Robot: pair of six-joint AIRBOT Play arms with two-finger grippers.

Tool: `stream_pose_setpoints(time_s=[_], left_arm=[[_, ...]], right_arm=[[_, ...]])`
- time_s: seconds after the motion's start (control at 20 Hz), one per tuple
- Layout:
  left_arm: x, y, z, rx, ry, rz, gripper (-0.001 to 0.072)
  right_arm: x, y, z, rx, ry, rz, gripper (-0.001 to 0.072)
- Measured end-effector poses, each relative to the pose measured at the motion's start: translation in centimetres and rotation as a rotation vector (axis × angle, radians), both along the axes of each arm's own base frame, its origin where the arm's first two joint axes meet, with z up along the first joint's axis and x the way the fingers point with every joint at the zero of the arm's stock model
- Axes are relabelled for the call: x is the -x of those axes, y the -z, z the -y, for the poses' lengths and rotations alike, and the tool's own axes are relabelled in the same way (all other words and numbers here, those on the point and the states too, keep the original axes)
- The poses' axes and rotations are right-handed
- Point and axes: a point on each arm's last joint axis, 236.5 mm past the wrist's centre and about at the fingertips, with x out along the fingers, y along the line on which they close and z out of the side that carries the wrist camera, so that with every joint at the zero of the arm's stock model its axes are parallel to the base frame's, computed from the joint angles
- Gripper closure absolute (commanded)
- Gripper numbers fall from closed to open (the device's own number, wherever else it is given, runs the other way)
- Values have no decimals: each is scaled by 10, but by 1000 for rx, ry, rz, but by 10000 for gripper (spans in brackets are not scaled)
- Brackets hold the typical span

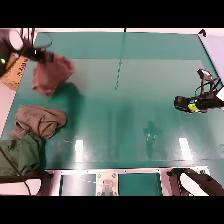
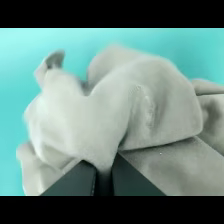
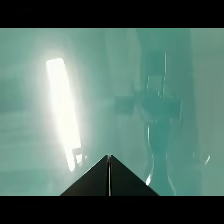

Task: Fold the shirts.

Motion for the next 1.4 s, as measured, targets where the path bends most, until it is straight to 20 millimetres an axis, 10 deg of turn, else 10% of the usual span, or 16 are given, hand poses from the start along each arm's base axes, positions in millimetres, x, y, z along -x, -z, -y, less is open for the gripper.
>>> stream_pose_setpoints(time_s=[0.15,0.35,0.4,0.45,0.55,0.75,1.05,1.4], left_arm=[[34,-52,89,137,185,27,685],[90,-44,191,262,413,-99,683],[102,-30,211,273,454,-148,495],[113,-14,228,278,487,-199,83],[127,17,250,292,506,-293,-7],[135,52,240,282,454,-433,-8],[140,106,155,254,273,-665,-8],[212,214,138,357,168,-964,-8]], right_arm=[[-10,-18,1,7,-1,46,695],[-17,-35,1,6,-3,77,695],[-17,-37,-1,-1,-4,78,694],[-16,-38,-3,-10,-6,76,633],[-14,-40,-10,-41,-10,66,374],[-11,-41,-22,-95,-16,52,374],[-13,-16,-49,-228,-19,-34,268],[-54,56,-74,-367,-75,-122,272]])
